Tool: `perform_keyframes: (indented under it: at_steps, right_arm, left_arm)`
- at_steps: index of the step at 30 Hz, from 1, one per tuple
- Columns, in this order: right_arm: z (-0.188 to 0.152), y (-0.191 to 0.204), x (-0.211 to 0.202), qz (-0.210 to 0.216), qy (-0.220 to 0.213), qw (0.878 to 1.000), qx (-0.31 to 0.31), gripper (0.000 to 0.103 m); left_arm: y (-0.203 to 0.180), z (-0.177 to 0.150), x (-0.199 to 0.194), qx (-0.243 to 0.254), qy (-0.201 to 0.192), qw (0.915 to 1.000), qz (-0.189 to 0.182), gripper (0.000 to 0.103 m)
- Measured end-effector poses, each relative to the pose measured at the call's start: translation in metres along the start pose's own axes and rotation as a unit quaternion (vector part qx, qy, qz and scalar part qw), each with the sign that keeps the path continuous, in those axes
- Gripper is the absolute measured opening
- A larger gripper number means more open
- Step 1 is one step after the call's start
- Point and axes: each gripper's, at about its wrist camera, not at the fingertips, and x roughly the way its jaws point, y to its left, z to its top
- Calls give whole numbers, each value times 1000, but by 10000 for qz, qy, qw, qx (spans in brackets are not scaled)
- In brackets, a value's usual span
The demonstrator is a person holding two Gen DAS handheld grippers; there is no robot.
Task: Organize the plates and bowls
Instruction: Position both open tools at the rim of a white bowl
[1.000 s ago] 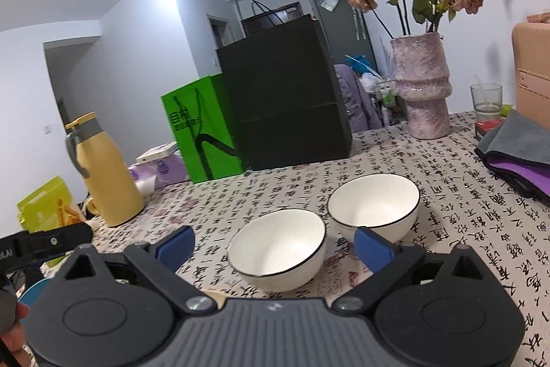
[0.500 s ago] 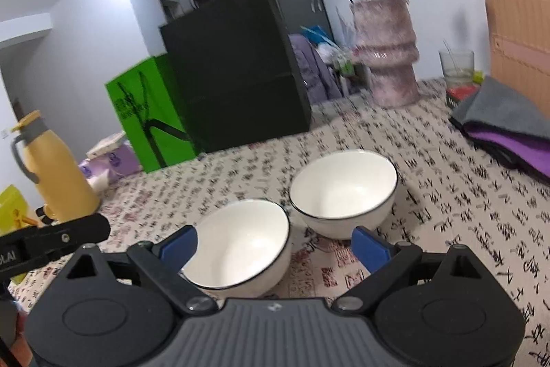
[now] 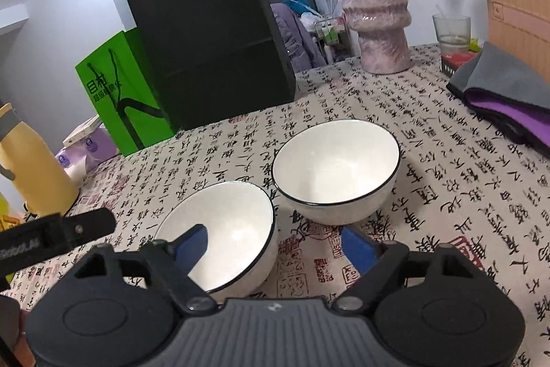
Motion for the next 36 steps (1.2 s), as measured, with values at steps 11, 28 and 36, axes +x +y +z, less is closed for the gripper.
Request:
perform_keyframes:
  at_steps: [11,28,36]
  right_arm:
    - [-8,-4,14,281,14,9996,77,67]
    - [-15,-9,33,255,62,9994,221,43]
    - [-16,-12,40,333,199,9987,332,27]
  left_arm:
    - [-25,4,24,386,227,9988,189,103]
    - [-59,-2,57,913,551,9935,392,90]
    - [-60,-5,59,936,644,9925,447,77]
